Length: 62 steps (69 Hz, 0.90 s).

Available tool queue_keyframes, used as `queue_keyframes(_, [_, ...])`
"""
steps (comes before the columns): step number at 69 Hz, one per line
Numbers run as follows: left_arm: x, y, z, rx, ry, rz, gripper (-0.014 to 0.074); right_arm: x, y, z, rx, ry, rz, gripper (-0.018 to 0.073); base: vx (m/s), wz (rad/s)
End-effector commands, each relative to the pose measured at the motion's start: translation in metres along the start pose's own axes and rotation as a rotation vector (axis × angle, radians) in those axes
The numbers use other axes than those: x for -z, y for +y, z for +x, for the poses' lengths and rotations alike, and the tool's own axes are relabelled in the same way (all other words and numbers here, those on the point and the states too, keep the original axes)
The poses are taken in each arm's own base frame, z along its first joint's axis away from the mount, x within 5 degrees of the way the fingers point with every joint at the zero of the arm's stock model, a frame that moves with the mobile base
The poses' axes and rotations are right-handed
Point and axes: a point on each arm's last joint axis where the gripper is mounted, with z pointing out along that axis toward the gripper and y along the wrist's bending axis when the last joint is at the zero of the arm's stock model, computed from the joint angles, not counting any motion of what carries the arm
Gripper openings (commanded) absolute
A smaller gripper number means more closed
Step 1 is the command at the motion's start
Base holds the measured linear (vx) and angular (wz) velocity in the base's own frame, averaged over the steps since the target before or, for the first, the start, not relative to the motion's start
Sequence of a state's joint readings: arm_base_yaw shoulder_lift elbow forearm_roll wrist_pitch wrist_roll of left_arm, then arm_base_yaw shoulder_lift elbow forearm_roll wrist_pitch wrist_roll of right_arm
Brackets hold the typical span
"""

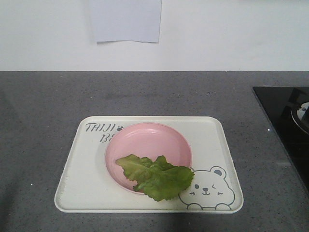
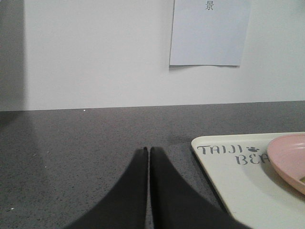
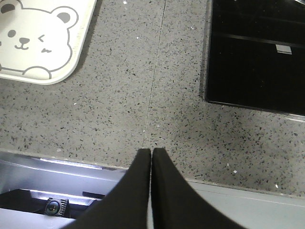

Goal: Transfer vegetables to tray and serve

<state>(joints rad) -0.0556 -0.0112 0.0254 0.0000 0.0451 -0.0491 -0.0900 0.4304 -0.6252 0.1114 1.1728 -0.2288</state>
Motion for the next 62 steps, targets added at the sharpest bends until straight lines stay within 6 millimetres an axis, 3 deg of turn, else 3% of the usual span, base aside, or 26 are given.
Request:
queue_keyframes(1, [0.001,0.0,0.0,0.011,-0.07,0.006,-0.0006,0.004,-0.002,-0.009,0.008,-0.062,0.018,-0.0008,0.0,0.0])
queue_keyframes(8, [0.001,0.0,0.0,0.011,-0.07,0.006,-0.0006,0.004,-0.002,-0.014,-0.009,-0.124,0.019,-0.0008,0.0,0.0])
queue_keyframes(18, [0.001,0.0,0.0,0.011,-0.069,0.006,-0.0006,-0.001,-0.004,-0.018,-0.056,-0.373,0.062,-0.0007,0.0,0.0])
queue_keyframes(34, [0.001,0.0,0.0,0.011,-0.069,0.006,-0.0006,-0.027,-0.004,0.013,-0.097,-0.617,0.107,-0.0004,0.0,0.0])
queue_keyframes(49, [0.001,0.0,0.0,0.011,-0.069,0.006,-0.0006,-0.056,-0.006,0.041,-0.126,-0.684,0.146,-0.0004,0.0,0.0])
queue_keyframes(62, [0.001,0.0,0.0,0.011,-0.069,0.006,-0.0006,-0.075,-0.003,0.053,-0.111,-0.82,0.089,-0.0004,0.0,0.0])
